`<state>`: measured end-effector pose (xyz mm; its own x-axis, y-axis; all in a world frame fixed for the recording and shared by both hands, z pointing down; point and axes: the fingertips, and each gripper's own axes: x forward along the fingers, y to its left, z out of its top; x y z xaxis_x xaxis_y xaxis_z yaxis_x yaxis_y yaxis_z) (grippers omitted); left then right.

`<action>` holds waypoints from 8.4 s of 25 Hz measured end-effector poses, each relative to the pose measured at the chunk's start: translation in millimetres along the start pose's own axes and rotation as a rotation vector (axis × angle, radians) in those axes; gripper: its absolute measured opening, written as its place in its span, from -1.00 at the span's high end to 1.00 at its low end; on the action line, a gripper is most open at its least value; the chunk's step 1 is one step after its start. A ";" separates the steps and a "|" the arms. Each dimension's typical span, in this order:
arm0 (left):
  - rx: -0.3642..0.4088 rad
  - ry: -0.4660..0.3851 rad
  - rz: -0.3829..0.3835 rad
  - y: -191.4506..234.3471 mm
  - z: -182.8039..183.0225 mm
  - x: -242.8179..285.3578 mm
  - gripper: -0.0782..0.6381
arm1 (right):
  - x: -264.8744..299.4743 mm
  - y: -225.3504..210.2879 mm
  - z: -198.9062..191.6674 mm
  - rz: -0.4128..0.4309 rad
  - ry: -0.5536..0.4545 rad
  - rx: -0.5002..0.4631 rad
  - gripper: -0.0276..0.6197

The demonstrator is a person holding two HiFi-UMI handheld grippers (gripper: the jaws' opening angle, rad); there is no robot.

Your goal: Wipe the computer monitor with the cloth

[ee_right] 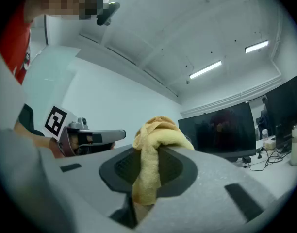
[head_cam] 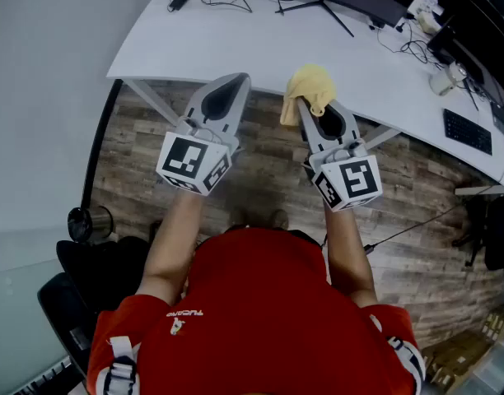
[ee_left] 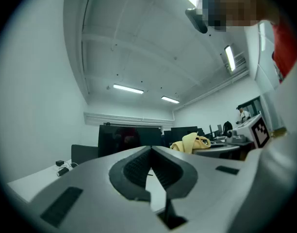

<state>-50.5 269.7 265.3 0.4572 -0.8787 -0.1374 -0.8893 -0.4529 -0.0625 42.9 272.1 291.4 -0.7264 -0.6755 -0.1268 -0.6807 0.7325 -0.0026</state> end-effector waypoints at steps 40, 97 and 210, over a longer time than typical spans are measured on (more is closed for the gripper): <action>-0.009 0.005 0.034 15.8 -43.6 110.7 0.76 | 47.0 -91.9 -2.7 0.076 -0.036 -0.074 0.69; -0.050 -0.046 -0.227 405.0 -35.8 391.6 0.76 | 608.3 -278.9 76.1 -0.159 0.335 -0.308 0.69; 0.024 0.102 -0.290 -4.2 -108.4 529.6 0.76 | 103.7 -668.5 -5.0 -0.394 0.264 -0.007 0.69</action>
<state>196.2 -210.2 299.9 0.6896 -0.7241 -0.0104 -0.7207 -0.6847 -0.1086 422.2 -288.0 285.0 -0.4114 -0.9008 0.1394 -0.9092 0.4163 0.0070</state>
